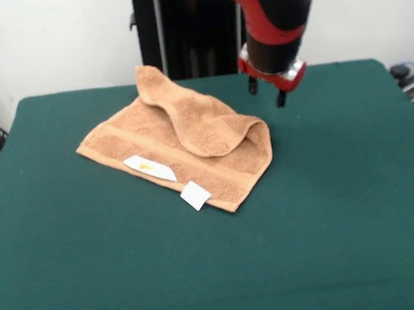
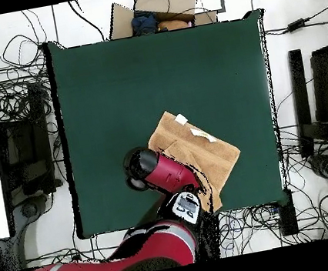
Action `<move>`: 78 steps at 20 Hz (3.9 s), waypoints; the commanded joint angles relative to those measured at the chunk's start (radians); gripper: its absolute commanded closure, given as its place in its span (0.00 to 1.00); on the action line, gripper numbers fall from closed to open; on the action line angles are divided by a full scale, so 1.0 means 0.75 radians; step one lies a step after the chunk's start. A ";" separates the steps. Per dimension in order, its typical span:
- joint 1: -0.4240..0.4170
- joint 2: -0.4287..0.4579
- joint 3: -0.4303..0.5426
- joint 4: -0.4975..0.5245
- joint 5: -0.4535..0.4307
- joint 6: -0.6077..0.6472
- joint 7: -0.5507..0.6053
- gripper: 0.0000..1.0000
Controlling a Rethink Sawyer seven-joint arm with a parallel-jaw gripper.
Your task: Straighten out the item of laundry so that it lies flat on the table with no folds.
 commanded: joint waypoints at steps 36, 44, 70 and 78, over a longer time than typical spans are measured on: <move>-0.016 -0.205 0.050 -0.152 -0.192 0.462 0.429 0.00; -0.002 -0.248 -0.016 -0.222 -0.254 0.563 0.398 0.00; -0.107 -0.157 -0.030 -0.263 -0.540 0.141 0.151 0.00; -0.173 -0.142 0.026 -0.301 -0.608 0.022 0.119 0.00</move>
